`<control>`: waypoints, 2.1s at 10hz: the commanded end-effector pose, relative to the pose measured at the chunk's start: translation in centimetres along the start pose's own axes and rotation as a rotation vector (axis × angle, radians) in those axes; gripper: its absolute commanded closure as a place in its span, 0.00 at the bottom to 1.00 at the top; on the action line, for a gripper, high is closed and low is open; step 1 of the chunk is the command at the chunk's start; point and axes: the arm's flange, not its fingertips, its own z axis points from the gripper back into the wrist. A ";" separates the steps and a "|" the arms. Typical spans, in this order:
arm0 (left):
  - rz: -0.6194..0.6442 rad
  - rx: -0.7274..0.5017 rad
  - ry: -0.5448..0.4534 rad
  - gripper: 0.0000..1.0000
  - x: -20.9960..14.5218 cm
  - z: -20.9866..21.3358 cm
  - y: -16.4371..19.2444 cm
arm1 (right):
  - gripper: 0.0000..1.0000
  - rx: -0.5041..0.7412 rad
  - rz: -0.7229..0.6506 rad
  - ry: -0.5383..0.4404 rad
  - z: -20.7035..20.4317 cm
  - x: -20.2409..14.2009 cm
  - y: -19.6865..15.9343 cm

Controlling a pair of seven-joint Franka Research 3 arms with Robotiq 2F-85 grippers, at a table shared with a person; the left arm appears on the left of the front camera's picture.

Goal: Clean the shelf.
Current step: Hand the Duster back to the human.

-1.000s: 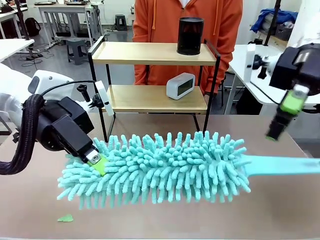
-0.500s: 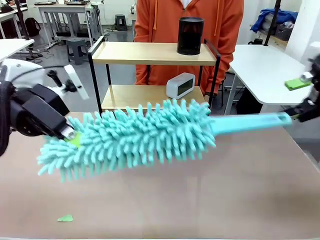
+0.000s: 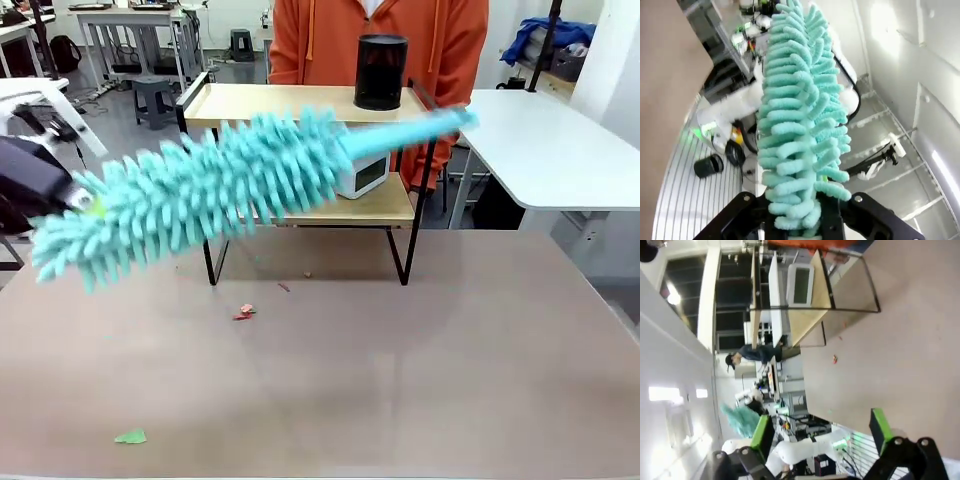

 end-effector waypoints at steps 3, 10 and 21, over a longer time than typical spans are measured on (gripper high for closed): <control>-0.390 0.005 -0.440 1.00 -0.8 9.0 -8.0 | 0.00 0.025 0.082 0.091 -1.7 -0.9 0.9; 0.293 0.367 -1.058 1.00 -3.6 21.4 -2.3 | 0.00 0.025 0.082 0.091 -1.7 -0.9 0.9; 0.358 0.426 -1.070 1.00 -3.2 23.0 0.6 | 0.00 0.025 0.082 0.091 -1.7 -0.9 0.9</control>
